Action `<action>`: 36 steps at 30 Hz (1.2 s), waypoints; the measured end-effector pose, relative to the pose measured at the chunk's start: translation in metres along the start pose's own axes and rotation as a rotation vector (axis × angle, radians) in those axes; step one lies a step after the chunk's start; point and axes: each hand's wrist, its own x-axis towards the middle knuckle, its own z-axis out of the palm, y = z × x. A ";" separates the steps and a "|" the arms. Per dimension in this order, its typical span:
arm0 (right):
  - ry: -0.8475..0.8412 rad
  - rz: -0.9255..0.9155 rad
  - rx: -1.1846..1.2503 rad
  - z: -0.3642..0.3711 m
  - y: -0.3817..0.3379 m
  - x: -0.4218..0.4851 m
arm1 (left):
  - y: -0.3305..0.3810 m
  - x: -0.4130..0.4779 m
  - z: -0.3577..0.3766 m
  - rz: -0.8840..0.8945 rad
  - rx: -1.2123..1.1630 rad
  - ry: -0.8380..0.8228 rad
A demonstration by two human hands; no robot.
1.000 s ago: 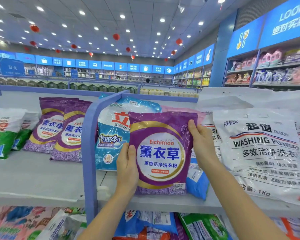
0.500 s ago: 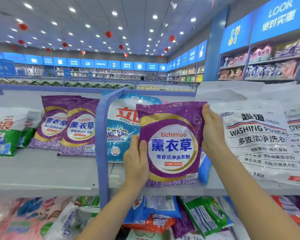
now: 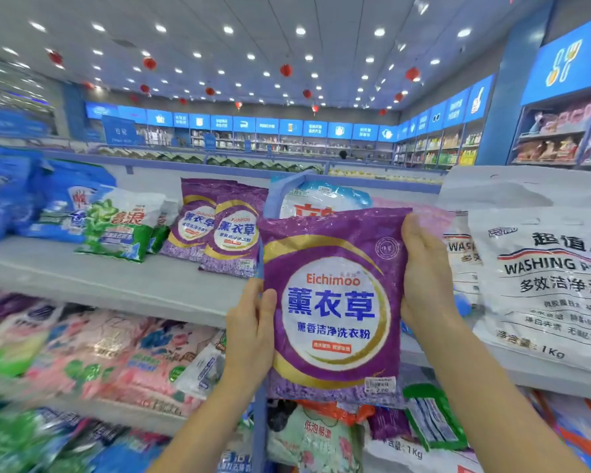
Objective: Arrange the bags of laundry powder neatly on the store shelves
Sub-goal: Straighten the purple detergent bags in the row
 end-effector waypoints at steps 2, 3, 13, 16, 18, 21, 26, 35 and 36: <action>-0.037 0.014 0.029 0.018 0.002 -0.010 | 0.001 -0.007 -0.017 -0.129 -0.047 -0.002; -0.060 0.018 0.038 0.028 0.004 -0.013 | 0.001 -0.009 -0.027 -0.187 -0.065 0.015; -0.124 0.226 0.273 0.130 0.035 -0.010 | -0.017 0.027 -0.120 -0.400 -0.040 0.029; -0.143 0.225 0.244 0.167 0.052 0.000 | -0.043 0.053 -0.144 -0.449 -0.150 0.054; -0.136 0.210 0.209 0.192 0.064 0.012 | -0.063 0.076 -0.161 -0.445 -0.228 0.062; -0.082 0.178 0.142 0.228 0.082 0.040 | -0.090 0.119 -0.178 -0.466 -0.364 0.049; -0.104 0.190 0.074 0.269 0.120 0.078 | -0.136 0.192 -0.191 -0.522 -0.508 0.007; -0.246 0.368 -0.475 0.294 0.212 0.077 | -0.223 0.288 -0.182 -0.672 -0.594 0.008; -0.233 0.341 -0.507 0.300 0.218 0.082 | -0.233 0.296 -0.181 -0.674 -0.576 -0.004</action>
